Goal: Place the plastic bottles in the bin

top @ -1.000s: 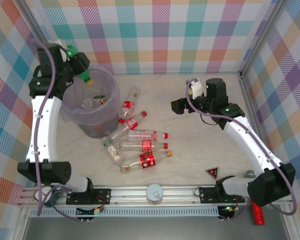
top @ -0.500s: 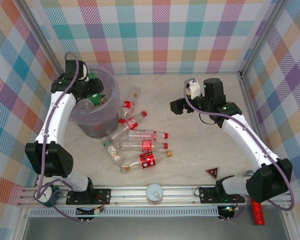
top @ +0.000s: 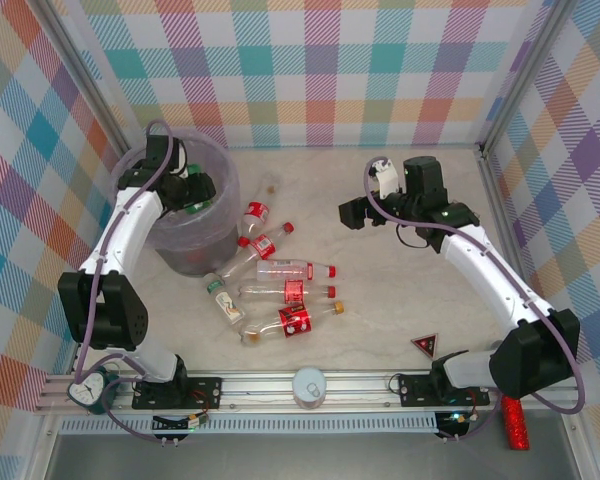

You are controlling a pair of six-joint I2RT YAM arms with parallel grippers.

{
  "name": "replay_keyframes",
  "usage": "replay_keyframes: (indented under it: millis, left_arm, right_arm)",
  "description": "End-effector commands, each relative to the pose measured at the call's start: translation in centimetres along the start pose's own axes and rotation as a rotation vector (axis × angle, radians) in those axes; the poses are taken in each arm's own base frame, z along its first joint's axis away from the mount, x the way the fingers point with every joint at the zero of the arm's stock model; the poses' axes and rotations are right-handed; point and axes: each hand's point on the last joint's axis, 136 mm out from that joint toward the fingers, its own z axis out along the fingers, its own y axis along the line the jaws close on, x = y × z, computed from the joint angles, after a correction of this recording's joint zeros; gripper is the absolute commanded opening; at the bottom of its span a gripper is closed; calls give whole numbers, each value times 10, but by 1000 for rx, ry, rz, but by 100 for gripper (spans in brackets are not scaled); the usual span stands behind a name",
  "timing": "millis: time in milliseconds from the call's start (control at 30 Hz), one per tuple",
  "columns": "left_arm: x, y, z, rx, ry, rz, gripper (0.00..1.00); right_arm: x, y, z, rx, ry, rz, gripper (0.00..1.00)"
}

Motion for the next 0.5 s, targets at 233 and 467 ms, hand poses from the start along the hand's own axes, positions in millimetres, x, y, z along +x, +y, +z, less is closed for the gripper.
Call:
replay_keyframes:
  millis: [233,467]
  left_arm:
    - [-11,-9,-12,28,-36,12,85]
    - [-19,-12,-22,26,-57,27,91]
  right_arm:
    - [-13,2,-1,-12,-23,-15,100]
    - [-14,1,-1,-9,-22,-16,100]
